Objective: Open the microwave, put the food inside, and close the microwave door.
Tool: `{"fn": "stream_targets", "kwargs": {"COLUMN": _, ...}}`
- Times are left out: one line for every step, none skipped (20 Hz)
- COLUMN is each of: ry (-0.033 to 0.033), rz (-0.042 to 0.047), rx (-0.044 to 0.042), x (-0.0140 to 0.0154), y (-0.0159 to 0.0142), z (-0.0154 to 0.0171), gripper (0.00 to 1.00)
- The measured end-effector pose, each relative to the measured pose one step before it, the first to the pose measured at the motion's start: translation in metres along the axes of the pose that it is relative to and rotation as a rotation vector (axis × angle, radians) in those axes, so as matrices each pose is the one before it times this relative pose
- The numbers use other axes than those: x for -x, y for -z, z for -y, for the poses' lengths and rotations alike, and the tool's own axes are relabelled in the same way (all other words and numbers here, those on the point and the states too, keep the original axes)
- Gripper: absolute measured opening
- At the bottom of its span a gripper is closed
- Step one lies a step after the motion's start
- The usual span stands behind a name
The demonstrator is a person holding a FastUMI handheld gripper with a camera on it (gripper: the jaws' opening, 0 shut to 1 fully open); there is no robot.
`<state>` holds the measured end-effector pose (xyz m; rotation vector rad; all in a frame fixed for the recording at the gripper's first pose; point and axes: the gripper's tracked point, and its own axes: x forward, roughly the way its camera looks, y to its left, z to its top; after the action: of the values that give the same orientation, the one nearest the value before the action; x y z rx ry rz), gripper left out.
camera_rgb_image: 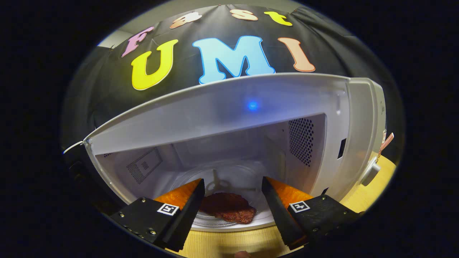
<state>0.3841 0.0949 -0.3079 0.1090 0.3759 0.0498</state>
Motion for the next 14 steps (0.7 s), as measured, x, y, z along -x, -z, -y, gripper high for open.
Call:
{"fn": "stream_targets", "kwargs": {"ry": -0.00797, "rz": -0.00490, "rx": 0.01411, "x": 0.00712, "y": -0.00151, "z": -0.00169, "gripper": 0.97}}
{"fn": "stream_targets", "kwargs": {"ry": -0.00798, "rz": -0.00324, "rx": 0.01546, "x": 0.00785, "y": -0.00152, "z": -0.00193, "gripper": 0.97}}
{"fn": "stream_targets", "kwargs": {"ry": -0.00877, "rz": 0.00091, "rx": 0.01203, "x": 0.00911, "y": -0.00354, "z": -0.00103, "gripper": 0.97}}
{"fn": "stream_targets", "kwargs": {"ry": -0.01143, "rz": 0.00475, "rx": 0.00459, "x": 0.01116, "y": -0.00447, "z": -0.00218, "gripper": 0.98}}
{"fn": "stream_targets", "kwargs": {"ry": -0.01258, "rz": 0.00786, "rx": 0.00442, "x": 0.01179, "y": -0.00617, "z": -0.00292, "gripper": 0.98}}
{"fn": "stream_targets", "kwargs": {"ry": -0.00825, "rz": 0.00257, "rx": 0.00167, "x": 0.01493, "y": -0.00372, "z": -0.00396, "gripper": 0.98}}
{"fn": "stream_targets", "kwargs": {"ry": -0.01479, "rz": 0.00210, "rx": 0.00321, "x": 0.01433, "y": -0.00501, "z": -0.00381, "gripper": 0.98}}
{"fn": "stream_targets", "kwargs": {"ry": -0.00788, "rz": 0.00667, "rx": 0.00496, "x": 0.01476, "y": -0.00548, "z": -0.00342, "gripper": 0.98}}
{"fn": "stream_targets", "kwargs": {"ry": -0.00519, "rz": 0.01394, "rx": 0.00517, "x": 0.01481, "y": -0.00777, "z": -0.00297, "gripper": 0.98}}
{"fn": "stream_targets", "kwargs": {"ry": -0.00382, "rz": 0.01506, "rx": 0.00420, "x": 0.01334, "y": -0.00836, "z": -0.00278, "gripper": 0.98}}
{"fn": "stream_targets", "kwargs": {"ry": -0.00571, "rz": 0.01074, "rx": 0.00192, "x": 0.01324, "y": -0.00685, "z": -0.00379, "gripper": 0.98}}
{"fn": "stream_targets", "kwargs": {"ry": -0.01120, "rz": 0.00840, "rx": -0.00072, "x": 0.01269, "y": -0.00614, "z": -0.00547, "gripper": 0.98}}
{"fn": "stream_targets", "kwargs": {"ry": -0.01333, "rz": 0.00858, "rx": -0.00175, "x": 0.01289, "y": -0.00632, "z": -0.00631, "gripper": 0.98}}
{"fn": "stream_targets", "kwargs": {"ry": -0.00832, "rz": 0.00792, "rx": -0.00268, "x": 0.01223, "y": -0.00573, "z": -0.00534, "gripper": 0.98}}
